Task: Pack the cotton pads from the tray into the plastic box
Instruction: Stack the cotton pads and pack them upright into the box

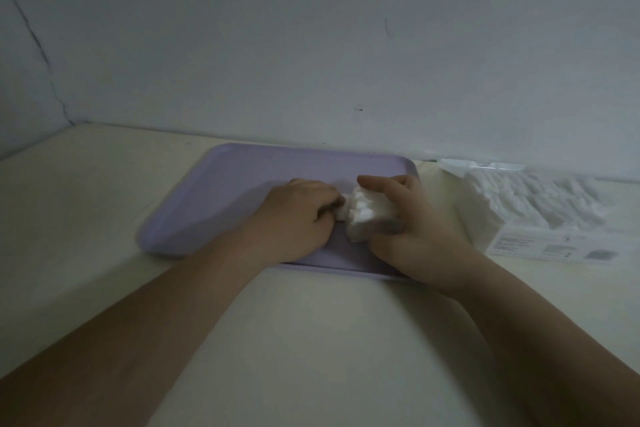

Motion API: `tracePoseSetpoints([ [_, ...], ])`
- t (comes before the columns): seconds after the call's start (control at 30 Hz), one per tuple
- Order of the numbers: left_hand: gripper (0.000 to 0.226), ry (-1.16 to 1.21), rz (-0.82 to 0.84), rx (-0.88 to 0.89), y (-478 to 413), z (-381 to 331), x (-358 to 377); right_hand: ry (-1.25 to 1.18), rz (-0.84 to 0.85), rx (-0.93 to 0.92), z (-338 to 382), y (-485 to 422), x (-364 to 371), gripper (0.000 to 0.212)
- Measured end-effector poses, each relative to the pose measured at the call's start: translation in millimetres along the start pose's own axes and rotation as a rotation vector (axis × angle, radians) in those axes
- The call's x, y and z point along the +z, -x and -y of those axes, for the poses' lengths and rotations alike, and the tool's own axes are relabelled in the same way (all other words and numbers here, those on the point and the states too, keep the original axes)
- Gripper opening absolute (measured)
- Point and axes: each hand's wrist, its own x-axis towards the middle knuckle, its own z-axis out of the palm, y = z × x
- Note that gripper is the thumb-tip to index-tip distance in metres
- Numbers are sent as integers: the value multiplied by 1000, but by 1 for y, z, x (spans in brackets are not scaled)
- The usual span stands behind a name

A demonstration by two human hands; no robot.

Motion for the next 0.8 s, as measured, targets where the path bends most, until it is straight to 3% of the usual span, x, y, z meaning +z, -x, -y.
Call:
tracePoseSetpoints([
  [0.07, 28, 42, -66, -23, -1, 3, -4, 12, -84, 9, -3, -2, 1, 65],
  [0.17, 20, 147, -85, -102, 0, 8, -9, 19, -266, 54, -5, -5, -2, 59],
  [0.23, 37, 267, 1, -172, 0, 11, -13, 36, -325, 83, -8, -6, -3, 57],
  [0.43, 10, 338, 129, -195, 1, 10, -17, 13, -367, 143, -10, -6, 1, 55],
  [0.67, 10, 292, 48, -130, 2, 7, -17, 5, -378, 158, -10, -5, 1, 55],
  [0.8, 32, 160, 119, -240, 4, 13, -25, -14, -375, 166, -12, -5, 1, 57],
])
